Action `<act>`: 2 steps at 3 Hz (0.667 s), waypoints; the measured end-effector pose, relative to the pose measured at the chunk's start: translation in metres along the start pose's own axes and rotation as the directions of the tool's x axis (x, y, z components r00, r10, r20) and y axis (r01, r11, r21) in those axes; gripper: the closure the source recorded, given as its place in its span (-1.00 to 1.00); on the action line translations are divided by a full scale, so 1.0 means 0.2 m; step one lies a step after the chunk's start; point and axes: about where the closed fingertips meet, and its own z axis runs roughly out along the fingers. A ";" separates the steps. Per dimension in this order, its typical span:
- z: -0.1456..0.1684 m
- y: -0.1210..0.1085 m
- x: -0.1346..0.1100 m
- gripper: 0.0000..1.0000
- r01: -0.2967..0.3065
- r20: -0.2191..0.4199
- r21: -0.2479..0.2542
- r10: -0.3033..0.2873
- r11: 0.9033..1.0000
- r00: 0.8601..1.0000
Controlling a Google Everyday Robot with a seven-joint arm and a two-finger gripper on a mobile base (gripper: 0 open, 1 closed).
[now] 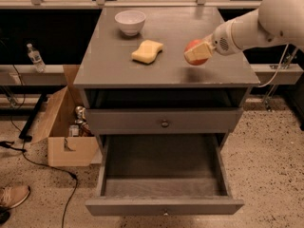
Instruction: Place apple into middle drawer
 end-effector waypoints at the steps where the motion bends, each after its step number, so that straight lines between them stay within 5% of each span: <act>1: -0.24 0.04 0.06 1.00 0.009 0.016 0.005 -0.009 1.000 1.000; 2: -0.24 0.04 0.06 1.00 0.009 0.016 0.005 -0.009 1.000 1.000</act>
Offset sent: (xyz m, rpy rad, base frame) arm -0.0314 -0.0161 0.0147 0.0032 -0.0137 0.0088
